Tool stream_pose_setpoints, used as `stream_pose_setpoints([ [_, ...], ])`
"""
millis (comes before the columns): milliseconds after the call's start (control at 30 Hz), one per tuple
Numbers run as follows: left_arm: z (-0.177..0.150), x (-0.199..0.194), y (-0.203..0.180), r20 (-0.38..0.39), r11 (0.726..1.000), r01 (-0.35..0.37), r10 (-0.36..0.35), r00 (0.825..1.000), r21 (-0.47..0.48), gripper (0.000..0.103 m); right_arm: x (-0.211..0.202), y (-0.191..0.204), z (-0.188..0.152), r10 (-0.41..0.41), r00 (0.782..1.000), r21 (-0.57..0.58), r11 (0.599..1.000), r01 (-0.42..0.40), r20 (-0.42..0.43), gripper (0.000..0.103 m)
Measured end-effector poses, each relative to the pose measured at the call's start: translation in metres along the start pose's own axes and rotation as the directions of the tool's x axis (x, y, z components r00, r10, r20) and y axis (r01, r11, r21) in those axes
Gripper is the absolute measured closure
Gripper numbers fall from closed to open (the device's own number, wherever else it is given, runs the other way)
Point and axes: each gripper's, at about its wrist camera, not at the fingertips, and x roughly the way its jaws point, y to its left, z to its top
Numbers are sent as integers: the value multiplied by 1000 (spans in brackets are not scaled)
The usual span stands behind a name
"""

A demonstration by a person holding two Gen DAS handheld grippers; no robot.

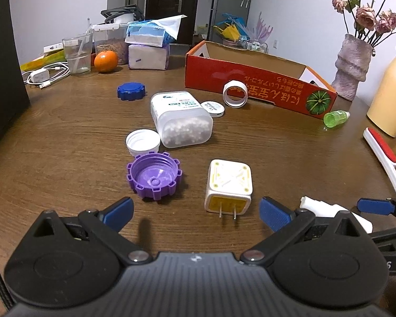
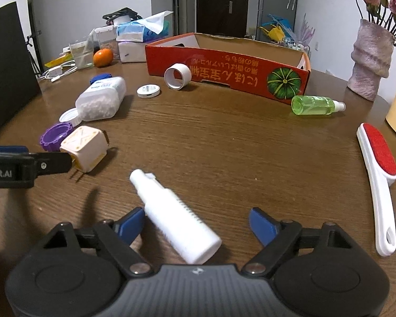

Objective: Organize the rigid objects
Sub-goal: 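Close the right tool on the white spray bottle while the left tool nears the charger, then grasp the white plug charger with the left tool and lift it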

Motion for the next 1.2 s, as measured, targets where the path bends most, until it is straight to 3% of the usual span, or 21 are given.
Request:
stream_pose_setpoints([
  [200, 4, 3, -1, 0, 1000, -10, 10, 1000, 3, 0, 4, -4, 0, 40, 999, -47, 998, -38, 27, 15],
  [300, 6, 6, -2, -5, 1000, -13, 13, 1000, 5, 0, 0, -4, 2, 66, 997, -66, 996, -63, 42, 41],
  [367, 7, 8, -3, -7, 1000, -13, 13, 1000, 9, 0, -1, -5, 4, 76, 996, -68, 995, -72, 50, 74],
  [1000, 15, 29, -32, -18, 998, -21, 23, 1000, 67, 0, -6, -44, 2, 138, 970, 115, 980, -163, 201, 77],
  [1100, 15, 32, -38, -13, 996, -24, 25, 1000, 82, 4, -6, -48, 2, 135, 967, 136, 977, -166, 216, 77],
  [1200, 14, 36, -42, -23, 996, -23, 25, 999, 89, 17, -6, -49, 1, 135, 965, 144, 975, -170, 225, 77],
])
